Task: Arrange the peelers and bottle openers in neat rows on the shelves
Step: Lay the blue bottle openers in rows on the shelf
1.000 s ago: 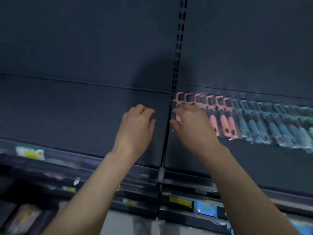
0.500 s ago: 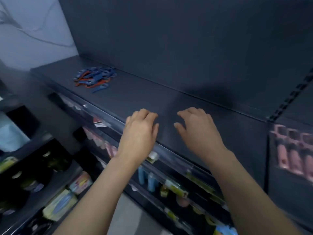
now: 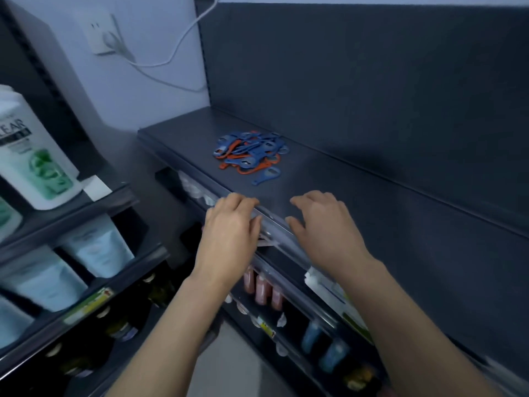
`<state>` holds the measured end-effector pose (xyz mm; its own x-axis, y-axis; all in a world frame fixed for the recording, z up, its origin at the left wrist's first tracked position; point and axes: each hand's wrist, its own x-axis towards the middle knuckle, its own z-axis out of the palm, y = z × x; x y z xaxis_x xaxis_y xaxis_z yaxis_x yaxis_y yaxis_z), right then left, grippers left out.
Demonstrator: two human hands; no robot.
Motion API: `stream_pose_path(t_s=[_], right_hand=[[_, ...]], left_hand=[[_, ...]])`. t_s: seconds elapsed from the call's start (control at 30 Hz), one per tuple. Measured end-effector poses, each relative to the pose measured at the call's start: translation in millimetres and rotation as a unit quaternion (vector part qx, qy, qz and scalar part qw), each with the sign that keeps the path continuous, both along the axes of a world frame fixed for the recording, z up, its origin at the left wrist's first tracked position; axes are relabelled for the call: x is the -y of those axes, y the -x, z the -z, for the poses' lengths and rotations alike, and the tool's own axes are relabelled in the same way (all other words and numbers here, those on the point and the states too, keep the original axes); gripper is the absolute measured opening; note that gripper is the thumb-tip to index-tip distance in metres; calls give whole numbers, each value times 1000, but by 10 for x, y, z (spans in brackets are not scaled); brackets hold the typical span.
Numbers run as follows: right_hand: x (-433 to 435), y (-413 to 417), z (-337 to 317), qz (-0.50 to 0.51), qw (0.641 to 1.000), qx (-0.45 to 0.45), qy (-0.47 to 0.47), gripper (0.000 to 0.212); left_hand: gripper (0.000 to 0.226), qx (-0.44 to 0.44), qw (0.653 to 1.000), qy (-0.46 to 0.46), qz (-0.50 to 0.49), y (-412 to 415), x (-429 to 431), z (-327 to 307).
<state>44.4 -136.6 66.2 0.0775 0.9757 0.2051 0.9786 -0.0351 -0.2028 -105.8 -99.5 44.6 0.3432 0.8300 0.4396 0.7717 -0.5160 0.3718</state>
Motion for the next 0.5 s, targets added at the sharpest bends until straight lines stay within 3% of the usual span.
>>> stream_pose_path(t_s=[0.5], right_hand=[[-1915, -181, 93, -42, 999, -10, 0, 30]], left_hand=[[26, 0, 998, 27, -55, -80, -1763, 72]])
